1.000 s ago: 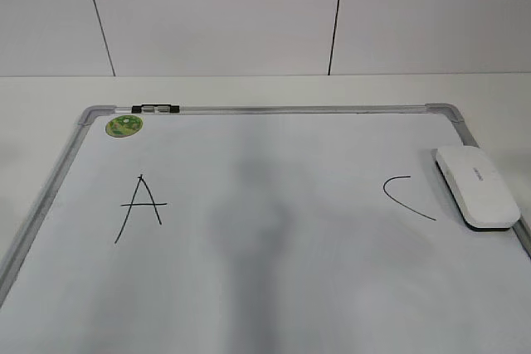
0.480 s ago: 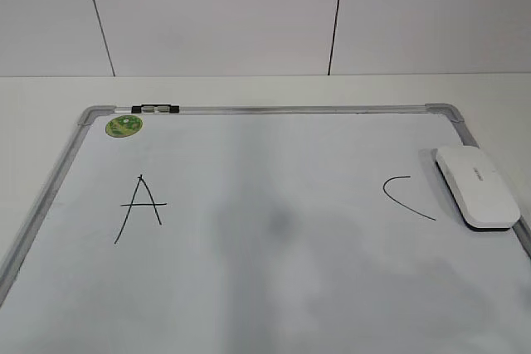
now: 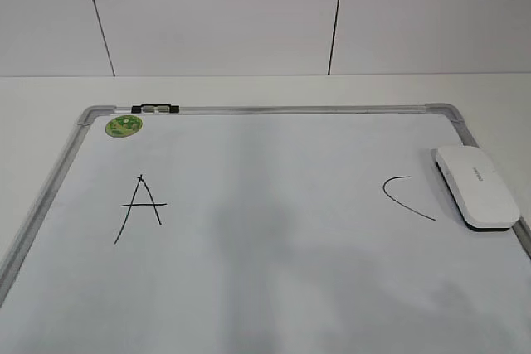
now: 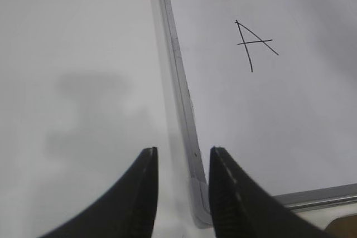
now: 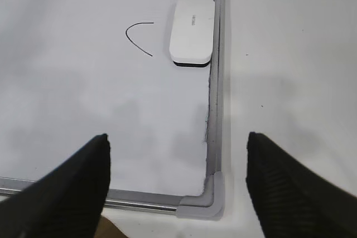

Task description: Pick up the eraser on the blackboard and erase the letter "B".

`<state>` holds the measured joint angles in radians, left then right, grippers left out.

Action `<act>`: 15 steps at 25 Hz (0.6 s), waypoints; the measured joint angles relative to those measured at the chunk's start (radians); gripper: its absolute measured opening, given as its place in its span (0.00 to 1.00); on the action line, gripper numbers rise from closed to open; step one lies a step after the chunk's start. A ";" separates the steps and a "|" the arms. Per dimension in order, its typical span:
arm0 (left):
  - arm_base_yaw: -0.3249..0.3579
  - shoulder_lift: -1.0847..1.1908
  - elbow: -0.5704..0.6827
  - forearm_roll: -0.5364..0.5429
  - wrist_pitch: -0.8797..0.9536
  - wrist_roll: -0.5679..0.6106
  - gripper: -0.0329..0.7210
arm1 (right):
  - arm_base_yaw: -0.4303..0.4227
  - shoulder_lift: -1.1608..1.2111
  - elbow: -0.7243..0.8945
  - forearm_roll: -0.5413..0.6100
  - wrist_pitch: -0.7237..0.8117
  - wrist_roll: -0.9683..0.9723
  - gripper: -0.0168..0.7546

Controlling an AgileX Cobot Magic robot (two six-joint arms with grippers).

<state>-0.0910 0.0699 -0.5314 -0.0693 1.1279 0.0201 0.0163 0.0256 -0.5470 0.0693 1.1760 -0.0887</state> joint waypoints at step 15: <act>0.000 -0.013 0.007 -0.001 -0.018 0.000 0.36 | 0.000 -0.043 0.050 -0.027 -0.020 -0.004 0.78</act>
<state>-0.0910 0.0573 -0.5241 -0.0699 1.1100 0.0201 0.0163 -0.0171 -0.4973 0.0424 1.1563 -0.0931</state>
